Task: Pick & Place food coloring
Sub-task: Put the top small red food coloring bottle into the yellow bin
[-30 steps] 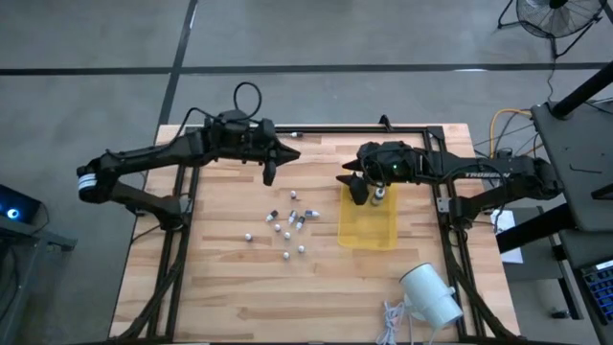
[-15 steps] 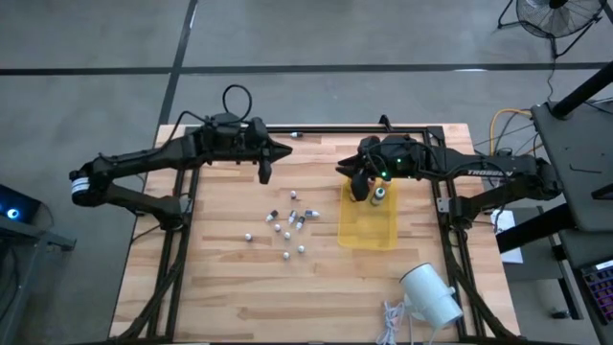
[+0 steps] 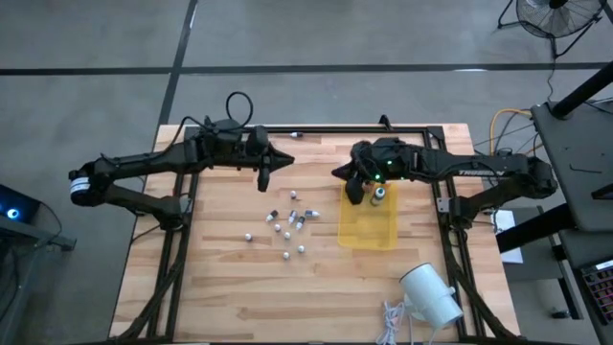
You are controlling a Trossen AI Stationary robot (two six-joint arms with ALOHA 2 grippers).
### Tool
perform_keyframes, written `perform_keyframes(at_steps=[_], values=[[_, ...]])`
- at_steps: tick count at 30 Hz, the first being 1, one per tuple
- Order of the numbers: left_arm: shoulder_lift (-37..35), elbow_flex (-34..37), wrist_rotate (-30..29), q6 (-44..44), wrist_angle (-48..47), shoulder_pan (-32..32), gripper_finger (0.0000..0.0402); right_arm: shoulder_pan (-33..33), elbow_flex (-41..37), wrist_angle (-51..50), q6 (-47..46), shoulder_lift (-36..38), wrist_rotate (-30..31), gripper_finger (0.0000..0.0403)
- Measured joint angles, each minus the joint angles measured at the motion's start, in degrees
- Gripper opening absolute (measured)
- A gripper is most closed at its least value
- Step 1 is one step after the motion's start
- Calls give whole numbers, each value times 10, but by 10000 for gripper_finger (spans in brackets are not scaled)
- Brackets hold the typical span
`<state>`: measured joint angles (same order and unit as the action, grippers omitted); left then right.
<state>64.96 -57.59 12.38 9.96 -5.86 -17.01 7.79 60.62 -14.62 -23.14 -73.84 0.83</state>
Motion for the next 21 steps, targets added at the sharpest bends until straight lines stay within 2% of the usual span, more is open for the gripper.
perform_keyframes(at_steps=[2, 8, 14, 21], values=[[-1, 3, 22, 3, -1, 3, 0, -5, 3, 0, -2, -21, -12, 9], [-15, 26, 28, 6, -6, 7, 0, -8, 41, -2, 1, -91, -56, 9], [-49, 60, 28, 7, -6, 7, 0, -8, 110, -9, 44, -152, -59, 9], [-82, 92, 26, 10, -1, 7, 0, -5, 181, -70, 81, -191, -53, 9]])
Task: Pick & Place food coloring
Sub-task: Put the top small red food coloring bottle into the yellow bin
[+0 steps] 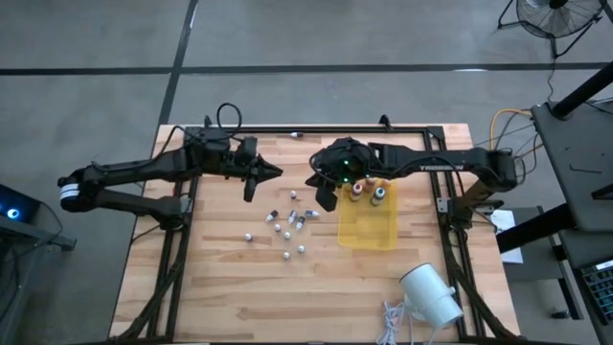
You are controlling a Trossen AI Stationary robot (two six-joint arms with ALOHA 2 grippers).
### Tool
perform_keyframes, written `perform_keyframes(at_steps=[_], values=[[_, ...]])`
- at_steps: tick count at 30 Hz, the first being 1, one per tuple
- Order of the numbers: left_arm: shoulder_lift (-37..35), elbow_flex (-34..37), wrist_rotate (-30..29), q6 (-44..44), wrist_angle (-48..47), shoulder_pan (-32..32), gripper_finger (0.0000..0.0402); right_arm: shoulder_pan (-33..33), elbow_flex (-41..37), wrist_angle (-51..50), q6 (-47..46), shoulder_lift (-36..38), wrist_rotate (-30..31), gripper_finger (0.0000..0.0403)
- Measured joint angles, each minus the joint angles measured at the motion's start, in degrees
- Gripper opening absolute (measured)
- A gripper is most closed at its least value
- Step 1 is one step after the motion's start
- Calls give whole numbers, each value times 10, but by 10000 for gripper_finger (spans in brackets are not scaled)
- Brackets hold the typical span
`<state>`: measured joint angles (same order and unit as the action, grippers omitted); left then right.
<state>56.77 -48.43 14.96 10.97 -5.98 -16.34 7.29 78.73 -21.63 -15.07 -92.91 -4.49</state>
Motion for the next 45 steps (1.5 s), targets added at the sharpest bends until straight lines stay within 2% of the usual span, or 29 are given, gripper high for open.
perform_keyframes(at_steps=[10, 18, 26, 33, 41, 45], values=[[-29, 2, -8, -23, -16, -2, 0, 7, 4, -15, 3, -11, 2, 20], [-30, 38, -49, -20, -18, -6, 0, 6, 4, -51, 2, 3, 16, 71], [-27, 42, -55, 9, -17, -8, 8, 7, 4, -86, -6, 19, 32, 121], [-27, 42, -56, 20, -19, -8, 76, 6, 4, -115, -10, 37, 32, 152], [-16, 42, -69, 39, -21, -8, 178, 6, 3, -119, -10, 94, 33, 172], [6, 38, -69, 33, -24, -8, 213, 6, 3, -131, -10, 131, 46, 179]])
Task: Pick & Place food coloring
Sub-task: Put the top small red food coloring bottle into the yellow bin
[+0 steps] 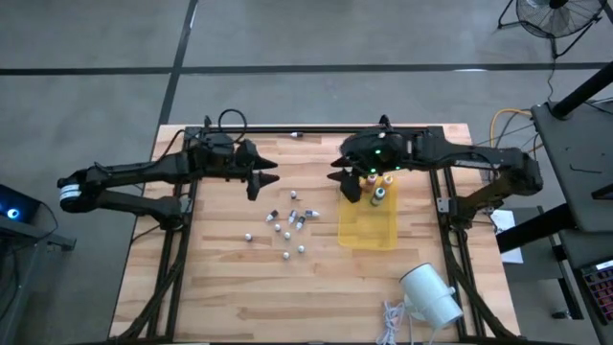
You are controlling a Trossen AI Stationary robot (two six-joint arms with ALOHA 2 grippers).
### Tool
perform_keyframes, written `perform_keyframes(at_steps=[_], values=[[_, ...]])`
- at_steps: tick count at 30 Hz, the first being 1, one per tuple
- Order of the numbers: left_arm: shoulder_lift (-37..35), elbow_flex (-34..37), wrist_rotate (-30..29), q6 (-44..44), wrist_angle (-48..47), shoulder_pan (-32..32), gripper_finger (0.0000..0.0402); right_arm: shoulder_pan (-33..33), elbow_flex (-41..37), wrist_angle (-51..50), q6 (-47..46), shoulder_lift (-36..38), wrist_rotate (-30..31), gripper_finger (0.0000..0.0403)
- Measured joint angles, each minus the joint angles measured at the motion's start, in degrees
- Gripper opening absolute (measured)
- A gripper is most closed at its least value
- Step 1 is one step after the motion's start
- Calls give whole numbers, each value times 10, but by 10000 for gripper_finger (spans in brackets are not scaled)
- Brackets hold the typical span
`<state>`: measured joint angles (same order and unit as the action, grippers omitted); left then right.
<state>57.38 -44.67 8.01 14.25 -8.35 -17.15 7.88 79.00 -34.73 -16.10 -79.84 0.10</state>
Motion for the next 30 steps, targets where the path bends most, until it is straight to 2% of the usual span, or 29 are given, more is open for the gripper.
perform_keyframes(at_steps=[4, 14, 30], values=[[31, -22, 0, -27, -27, 0, 226, 0, 0, -24, -7, 36, 19, 185], [118, -121, 0, -103, -142, -3, 227, 0, 0, -85, -9, 94, 74, 185], [273, -190, 0, -178, -231, -3, 227, 0, -1, -203, -8, 108, 74, 183]])
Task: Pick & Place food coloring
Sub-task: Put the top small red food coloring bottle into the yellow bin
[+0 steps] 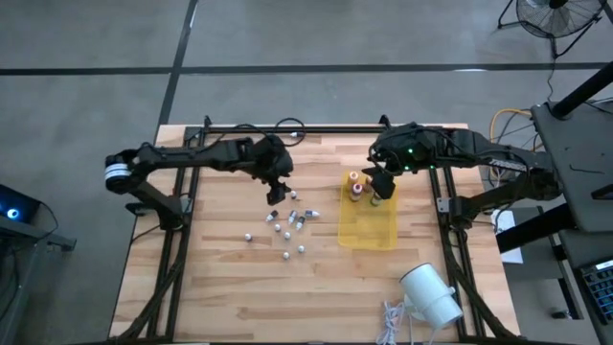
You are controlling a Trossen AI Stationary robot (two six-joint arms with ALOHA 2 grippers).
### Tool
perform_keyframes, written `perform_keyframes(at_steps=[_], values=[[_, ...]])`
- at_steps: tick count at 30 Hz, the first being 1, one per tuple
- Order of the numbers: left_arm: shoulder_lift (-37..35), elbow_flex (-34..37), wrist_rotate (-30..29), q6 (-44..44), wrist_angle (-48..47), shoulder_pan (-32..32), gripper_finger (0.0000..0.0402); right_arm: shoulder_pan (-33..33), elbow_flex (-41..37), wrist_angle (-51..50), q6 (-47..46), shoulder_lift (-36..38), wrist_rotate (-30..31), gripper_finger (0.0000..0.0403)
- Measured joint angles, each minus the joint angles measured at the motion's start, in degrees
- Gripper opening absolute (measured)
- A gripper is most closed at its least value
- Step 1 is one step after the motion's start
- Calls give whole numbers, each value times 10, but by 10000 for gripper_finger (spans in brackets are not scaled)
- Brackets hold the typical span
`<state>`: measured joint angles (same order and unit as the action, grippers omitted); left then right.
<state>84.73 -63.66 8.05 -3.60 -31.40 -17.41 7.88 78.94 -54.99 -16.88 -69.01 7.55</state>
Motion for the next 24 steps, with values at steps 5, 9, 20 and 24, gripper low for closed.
perform_keyframes(at_steps=[5, 9, 20, 24], values=[[39, -12, 0, -11, -13, 0, 227, 0, 0, -25, 3, 19, 0, 182], [64, -19, 0, -12, -13, 0, 227, 0, 0, -27, 3, 38, 0, 180], [115, -30, -2, -31, -17, 0, 227, 0, 0, -55, -1, 93, 0, 178], [131, -29, -7, -41, -14, 0, 227, 0, 0, -57, -1, 121, 0, 178]])
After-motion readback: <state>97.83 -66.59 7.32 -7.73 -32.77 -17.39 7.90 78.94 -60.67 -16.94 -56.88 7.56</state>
